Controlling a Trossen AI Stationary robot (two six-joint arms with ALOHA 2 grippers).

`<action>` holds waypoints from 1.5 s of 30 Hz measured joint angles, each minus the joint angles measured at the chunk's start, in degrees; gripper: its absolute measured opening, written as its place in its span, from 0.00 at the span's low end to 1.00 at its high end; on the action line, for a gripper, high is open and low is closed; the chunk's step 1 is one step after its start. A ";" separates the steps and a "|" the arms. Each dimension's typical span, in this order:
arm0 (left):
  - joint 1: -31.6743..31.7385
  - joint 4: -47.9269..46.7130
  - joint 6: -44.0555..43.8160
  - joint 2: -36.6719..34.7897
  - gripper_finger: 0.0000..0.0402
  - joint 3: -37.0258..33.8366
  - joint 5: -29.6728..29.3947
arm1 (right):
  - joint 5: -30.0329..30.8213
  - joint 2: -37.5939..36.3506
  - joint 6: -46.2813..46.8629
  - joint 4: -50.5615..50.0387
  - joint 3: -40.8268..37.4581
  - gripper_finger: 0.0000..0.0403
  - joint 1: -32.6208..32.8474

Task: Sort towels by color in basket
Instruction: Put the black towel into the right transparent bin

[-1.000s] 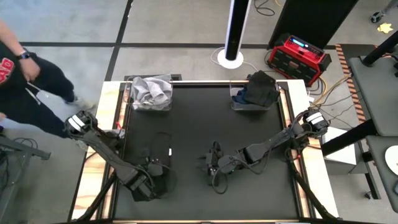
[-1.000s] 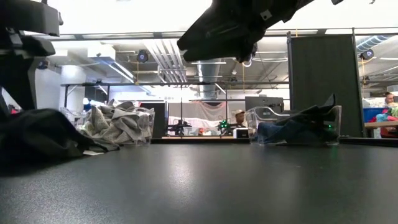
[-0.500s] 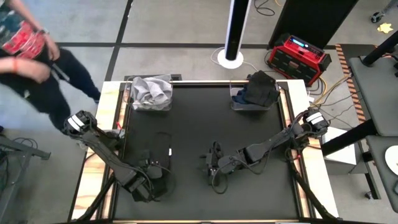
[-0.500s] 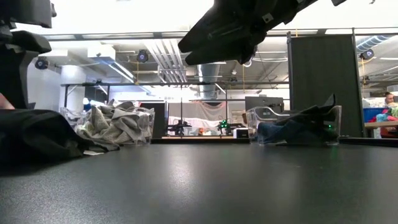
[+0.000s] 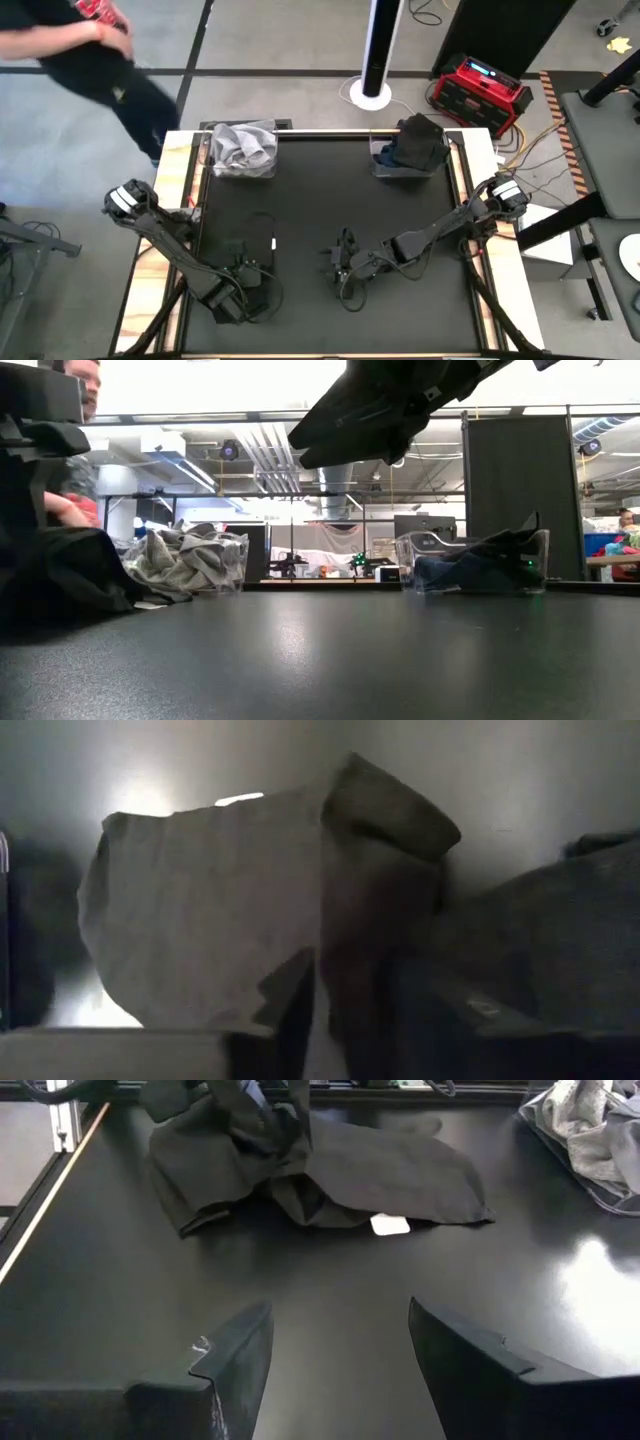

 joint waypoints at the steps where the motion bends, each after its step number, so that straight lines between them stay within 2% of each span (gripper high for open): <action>1: 0.00 0.09 -0.02 0.01 0.24 -0.11 0.00 | 0.02 0.00 0.02 -0.09 0.00 0.56 0.00; 5: 0.00 0.83 -0.09 0.03 0.05 -0.14 -0.41 | 0.00 0.00 0.02 -0.74 0.00 0.57 0.02; 7: -0.15 1.12 -0.24 -0.01 0.02 -0.14 -2.71 | 0.02 0.01 0.03 -0.89 0.00 0.57 0.16; 14: -0.89 2.40 0.94 -2.98 0.00 -0.12 -13.98 | 0.21 -0.29 -0.13 -2.67 -0.02 0.54 3.01; 21: -0.96 10.98 9.45 -8.54 0.00 1.26 -27.30 | 11.34 -0.65 -4.41 -1.49 -0.04 0.50 6.70; 23: -0.95 14.64 13.71 -9.84 0.00 1.46 -30.68 | 11.76 -0.19 -5.51 0.01 -0.04 0.50 6.84; 29: -0.79 27.23 28.37 -12.09 0.00 1.67 -34.18 | 13.32 0.35 -5.63 1.16 -0.04 0.53 6.62; 33: -0.49 32.91 34.44 -12.27 0.00 1.67 -36.35 | 13.77 0.33 -7.15 4.90 -0.04 0.57 6.60; 37: 0.56 33.75 35.11 -12.25 0.00 1.67 -41.26 | 9.68 0.33 -8.89 8.45 -0.04 0.63 6.62; 45: 2.74 35.62 34.71 -12.25 0.00 1.67 -50.65 | 10.07 0.61 -7.10 9.67 -0.04 0.72 5.96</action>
